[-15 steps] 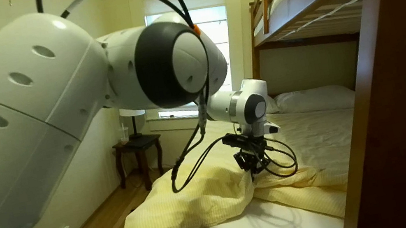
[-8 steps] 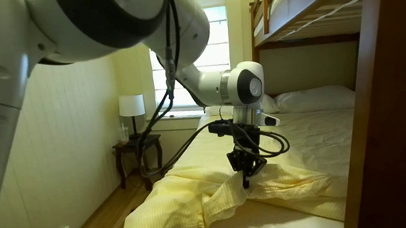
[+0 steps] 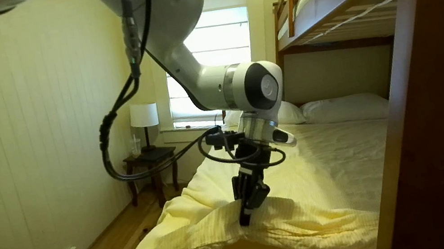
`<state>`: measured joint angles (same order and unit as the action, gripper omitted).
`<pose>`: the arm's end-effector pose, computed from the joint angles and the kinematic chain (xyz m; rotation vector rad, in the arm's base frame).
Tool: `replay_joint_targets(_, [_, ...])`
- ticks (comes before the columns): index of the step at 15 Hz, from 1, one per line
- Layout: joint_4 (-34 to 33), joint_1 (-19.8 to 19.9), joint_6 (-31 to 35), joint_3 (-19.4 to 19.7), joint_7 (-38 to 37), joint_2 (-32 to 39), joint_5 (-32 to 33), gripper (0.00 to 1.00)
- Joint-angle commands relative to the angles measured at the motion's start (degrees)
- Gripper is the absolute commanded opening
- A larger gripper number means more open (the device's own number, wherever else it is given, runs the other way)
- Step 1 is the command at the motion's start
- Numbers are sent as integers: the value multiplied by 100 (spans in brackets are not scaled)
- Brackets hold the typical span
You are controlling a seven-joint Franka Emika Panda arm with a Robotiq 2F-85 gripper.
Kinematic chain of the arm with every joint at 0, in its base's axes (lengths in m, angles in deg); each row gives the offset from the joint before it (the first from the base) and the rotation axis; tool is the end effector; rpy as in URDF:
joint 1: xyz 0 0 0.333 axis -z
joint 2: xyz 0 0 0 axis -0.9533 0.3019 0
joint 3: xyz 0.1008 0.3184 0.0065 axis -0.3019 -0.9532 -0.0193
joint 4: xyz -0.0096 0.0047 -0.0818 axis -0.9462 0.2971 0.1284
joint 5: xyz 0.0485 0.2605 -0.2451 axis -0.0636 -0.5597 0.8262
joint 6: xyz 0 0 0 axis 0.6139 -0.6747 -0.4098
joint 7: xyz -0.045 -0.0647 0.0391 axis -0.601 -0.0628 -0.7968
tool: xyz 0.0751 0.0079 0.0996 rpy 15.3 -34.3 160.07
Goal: Straighten the yellow blanket
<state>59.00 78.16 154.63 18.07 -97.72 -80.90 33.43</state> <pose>0.4740 -0.1376 0.3722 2.7044 -1.2762 -0.6215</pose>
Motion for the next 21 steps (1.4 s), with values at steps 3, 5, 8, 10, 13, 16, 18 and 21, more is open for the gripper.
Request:
replay_joint_targets(3, [1126, 261, -636, 200, -1017, -1204, 505, 1])
replay_joint_targets(5, [1294, 371, -677, 213, -1274, -1387, 554, 30])
replay_joint_targets(8, [1440, 613, -1054, 292, -1520, -1580, 1053, 43])
replay_joint_targets(10, [1505, 856, -1251, 421, -1078, -1812, 1577, 57])
replay_joint_targets(13, [1147, 865, -1011, 285, -608, -1781, 1898, 78])
replay_joint_targets(16, [733, 578, -790, -60, -313, -1545, 1634, 100])
replay_joint_targets(18, [575, 309, -570, -356, -198, -1374, 1470, 100])
replay_joint_targets(21, [416, -95, -104, -757, -42, -1168, 1234, 100])
